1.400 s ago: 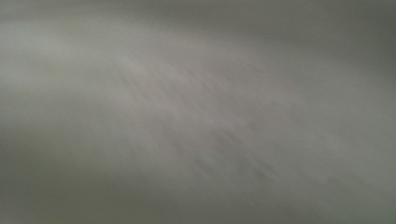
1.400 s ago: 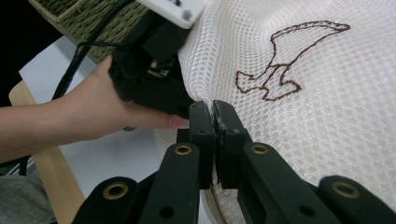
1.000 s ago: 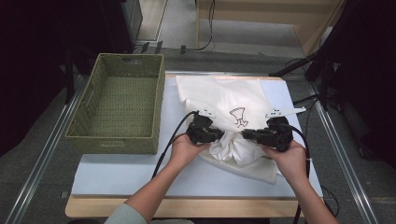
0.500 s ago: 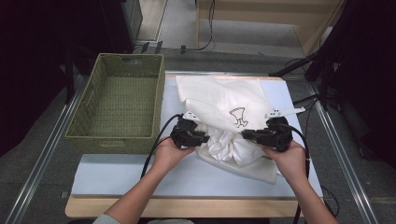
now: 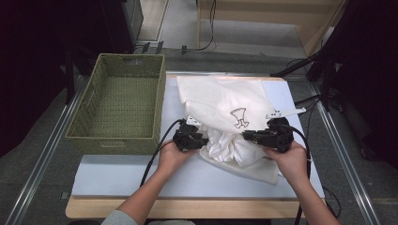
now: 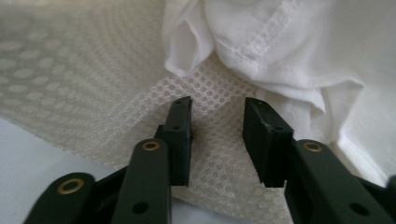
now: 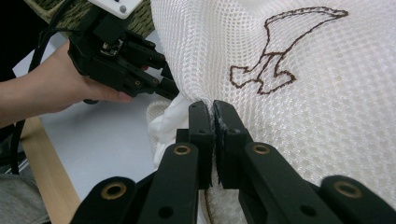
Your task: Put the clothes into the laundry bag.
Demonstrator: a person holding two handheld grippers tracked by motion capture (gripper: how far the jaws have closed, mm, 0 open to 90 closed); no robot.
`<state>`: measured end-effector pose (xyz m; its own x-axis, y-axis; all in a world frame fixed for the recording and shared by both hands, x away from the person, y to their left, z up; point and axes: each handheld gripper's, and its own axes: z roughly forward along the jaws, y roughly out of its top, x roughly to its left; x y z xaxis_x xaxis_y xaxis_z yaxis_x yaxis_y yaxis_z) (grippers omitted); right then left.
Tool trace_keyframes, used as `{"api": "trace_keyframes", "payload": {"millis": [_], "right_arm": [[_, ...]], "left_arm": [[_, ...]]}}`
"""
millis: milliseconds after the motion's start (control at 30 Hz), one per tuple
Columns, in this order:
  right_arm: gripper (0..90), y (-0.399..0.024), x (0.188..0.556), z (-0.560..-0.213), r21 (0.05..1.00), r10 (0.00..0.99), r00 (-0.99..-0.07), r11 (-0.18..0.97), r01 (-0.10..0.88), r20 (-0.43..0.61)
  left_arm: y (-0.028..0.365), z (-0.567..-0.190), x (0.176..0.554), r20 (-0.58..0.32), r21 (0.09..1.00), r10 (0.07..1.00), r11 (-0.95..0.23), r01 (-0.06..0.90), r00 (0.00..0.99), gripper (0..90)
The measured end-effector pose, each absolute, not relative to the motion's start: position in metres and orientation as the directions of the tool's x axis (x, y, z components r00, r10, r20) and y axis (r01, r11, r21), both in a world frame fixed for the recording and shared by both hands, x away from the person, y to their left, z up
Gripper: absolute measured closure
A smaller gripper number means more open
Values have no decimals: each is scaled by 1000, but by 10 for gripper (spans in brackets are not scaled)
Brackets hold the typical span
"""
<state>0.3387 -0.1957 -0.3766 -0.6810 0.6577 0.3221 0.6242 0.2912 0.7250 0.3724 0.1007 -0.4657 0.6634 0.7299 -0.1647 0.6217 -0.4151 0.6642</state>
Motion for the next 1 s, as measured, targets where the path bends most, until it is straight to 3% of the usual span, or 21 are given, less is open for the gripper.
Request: {"api": "trace_keyframes", "payload": {"millis": [300, 500, 667, 1000], "right_arm": [[879, -195, 339, -377, 726, 659, -682, 293, 622, 318], [879, -196, 340, -377, 727, 659, -681, 291, 622, 319], [879, -195, 339, -376, 725, 661, -679, 291, 624, 319], [879, -194, 340, -377, 724, 658, -681, 294, 624, 319]], "left_arm": [[98, -465, 369, -135, 655, 740, -432, 620, 658, 893], [111, -448, 358, -223, 642, 718, -400, 653, 659, 900], [127, -436, 340, -237, 651, 700, -400, 645, 673, 900], [153, -447, 322, -284, 645, 710, -356, 676, 645, 900]]}}
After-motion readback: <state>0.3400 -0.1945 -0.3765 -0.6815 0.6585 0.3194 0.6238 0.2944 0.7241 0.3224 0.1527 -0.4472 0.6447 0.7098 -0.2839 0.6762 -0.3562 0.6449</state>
